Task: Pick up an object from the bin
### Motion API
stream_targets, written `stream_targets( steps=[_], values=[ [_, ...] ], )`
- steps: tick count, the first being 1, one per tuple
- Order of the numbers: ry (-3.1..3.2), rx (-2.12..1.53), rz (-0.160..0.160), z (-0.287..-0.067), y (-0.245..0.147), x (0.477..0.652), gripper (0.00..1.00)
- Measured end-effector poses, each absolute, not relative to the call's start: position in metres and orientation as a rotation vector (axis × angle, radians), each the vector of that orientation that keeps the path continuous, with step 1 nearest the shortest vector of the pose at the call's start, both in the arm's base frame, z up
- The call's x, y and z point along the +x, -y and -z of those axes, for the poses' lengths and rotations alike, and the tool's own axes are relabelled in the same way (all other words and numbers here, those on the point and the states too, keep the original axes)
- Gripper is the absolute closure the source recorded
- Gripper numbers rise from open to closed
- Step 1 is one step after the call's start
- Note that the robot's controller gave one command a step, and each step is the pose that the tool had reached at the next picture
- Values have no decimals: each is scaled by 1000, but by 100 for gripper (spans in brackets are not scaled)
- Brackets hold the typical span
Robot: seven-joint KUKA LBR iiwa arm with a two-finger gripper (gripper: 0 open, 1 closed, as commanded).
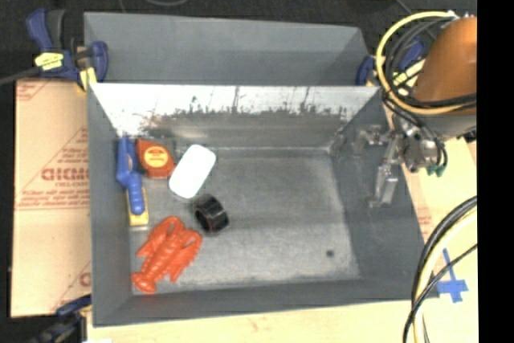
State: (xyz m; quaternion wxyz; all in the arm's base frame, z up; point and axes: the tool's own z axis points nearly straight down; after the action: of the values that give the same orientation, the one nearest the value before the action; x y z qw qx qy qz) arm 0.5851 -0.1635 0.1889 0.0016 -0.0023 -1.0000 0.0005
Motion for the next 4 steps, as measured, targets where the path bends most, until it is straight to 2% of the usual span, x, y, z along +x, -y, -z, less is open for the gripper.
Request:
stream_targets(
  steps=[1,2,3,4],
  values=[
    [3146,-1,-4,-194,163,587,0],
    [3149,19,-7,-160,116,578,0],
    [3144,37,5,-135,89,585,0],
    [3147,83,-8,-102,74,574,0]
  ],
)
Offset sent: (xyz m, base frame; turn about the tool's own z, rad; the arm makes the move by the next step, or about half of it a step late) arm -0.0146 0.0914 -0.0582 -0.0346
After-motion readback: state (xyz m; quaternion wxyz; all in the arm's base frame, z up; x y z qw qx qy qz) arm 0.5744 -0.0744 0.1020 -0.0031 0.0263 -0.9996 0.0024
